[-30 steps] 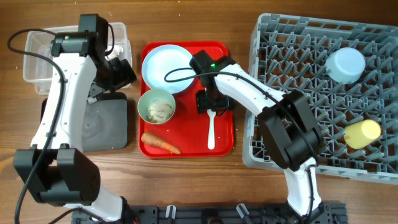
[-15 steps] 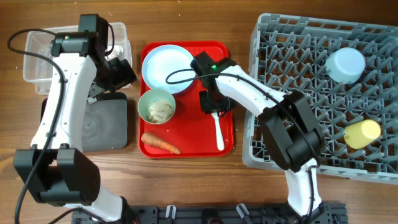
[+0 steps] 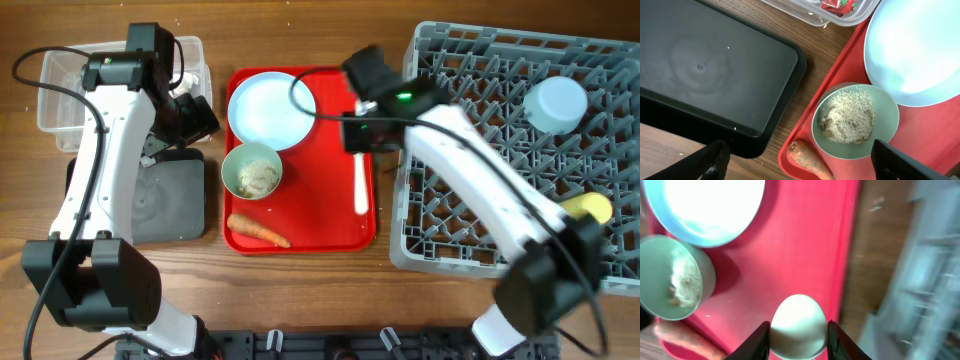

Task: Sort waste into correct bins and load items into the dishwasher rack
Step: 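Place the white spoon in the rack's left edge with right gripper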

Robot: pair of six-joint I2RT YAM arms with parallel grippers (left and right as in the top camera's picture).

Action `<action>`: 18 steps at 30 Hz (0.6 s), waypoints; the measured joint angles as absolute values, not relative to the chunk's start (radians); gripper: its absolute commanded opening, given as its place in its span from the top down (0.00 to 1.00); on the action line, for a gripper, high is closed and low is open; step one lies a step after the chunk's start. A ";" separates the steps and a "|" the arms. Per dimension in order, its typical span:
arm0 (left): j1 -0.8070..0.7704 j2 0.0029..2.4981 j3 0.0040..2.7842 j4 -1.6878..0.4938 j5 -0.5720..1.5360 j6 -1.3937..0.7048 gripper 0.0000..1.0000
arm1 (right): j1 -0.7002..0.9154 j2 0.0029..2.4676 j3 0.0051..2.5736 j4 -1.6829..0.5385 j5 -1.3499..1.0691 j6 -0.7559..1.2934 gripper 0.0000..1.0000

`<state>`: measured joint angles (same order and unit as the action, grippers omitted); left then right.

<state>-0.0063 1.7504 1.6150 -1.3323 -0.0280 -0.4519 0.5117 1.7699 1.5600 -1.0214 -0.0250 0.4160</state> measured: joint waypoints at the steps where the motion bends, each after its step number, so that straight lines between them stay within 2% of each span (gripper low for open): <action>1: -0.006 1.750 1.615 -1.332 -0.028 -0.451 0.08 | 0.459 1.696 1.560 -1.043 -0.023 0.400 0.67; 8: -0.006 1.750 1.615 -1.332 -0.028 -0.451 0.08 | 0.199 1.635 1.549 -1.155 -0.021 0.295 0.66; 14: -0.006 1.750 1.615 -1.332 -0.028 -0.452 0.08 | 0.186 1.636 1.359 -0.997 -0.026 0.281 0.65; 16: -0.006 1.750 1.615 -1.336 -0.028 -0.451 0.08 | 0.186 1.636 1.307 -0.941 -0.049 0.282 0.54; 18: -0.006 1.750 1.615 -1.336 -0.028 -0.451 0.08 | 0.186 1.636 1.299 -0.925 -0.060 0.270 0.50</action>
<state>-0.0063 1.7504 1.6150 -1.3357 -0.0284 -0.4515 0.1864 1.6360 1.2991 -0.9253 -0.0601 0.2703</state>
